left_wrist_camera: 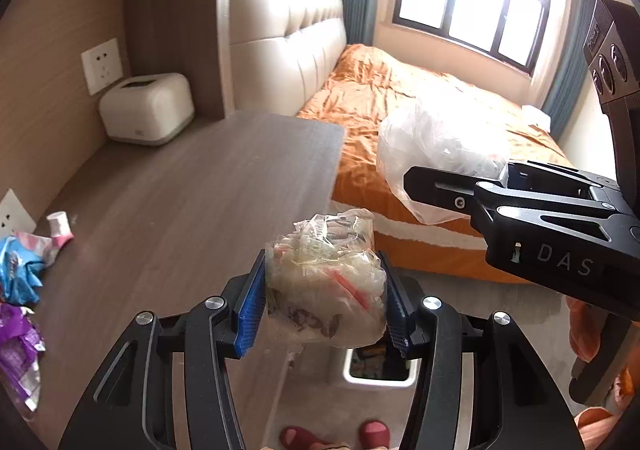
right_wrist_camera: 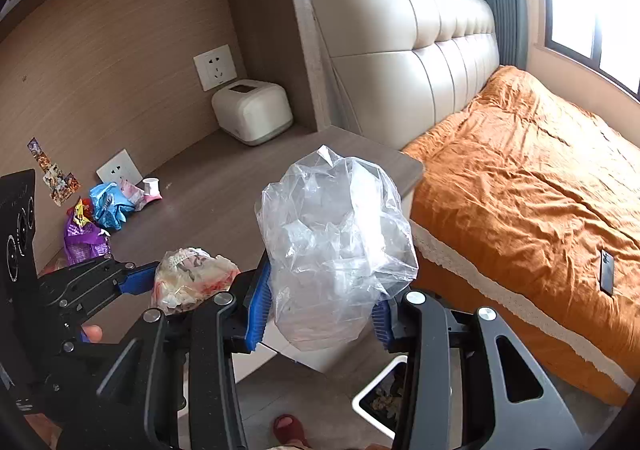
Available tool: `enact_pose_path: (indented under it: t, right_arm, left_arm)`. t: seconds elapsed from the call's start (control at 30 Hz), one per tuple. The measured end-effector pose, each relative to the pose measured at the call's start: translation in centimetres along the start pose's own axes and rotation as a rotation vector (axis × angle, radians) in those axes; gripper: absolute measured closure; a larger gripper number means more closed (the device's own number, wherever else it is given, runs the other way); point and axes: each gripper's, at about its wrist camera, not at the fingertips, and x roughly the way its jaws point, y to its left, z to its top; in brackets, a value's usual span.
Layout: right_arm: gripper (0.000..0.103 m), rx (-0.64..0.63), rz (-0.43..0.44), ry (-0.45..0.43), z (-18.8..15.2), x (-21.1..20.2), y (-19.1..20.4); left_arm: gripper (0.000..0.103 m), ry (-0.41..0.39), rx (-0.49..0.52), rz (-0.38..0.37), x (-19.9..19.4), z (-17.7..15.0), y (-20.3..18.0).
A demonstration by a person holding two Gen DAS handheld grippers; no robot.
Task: Collect trash
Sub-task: 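Carry the packet and plastic bag to the white bin and open both tools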
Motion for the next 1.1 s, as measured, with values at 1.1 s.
enact_pose_path:
  t: [1.1]
  right_arm:
    - [0.058, 0.354, -0.094, 0.383, -20.6, 12.9, -16.2]
  left_arm:
    - [0.052, 0.328, 0.144, -0.217, 25.4, -14.4, -11.6]
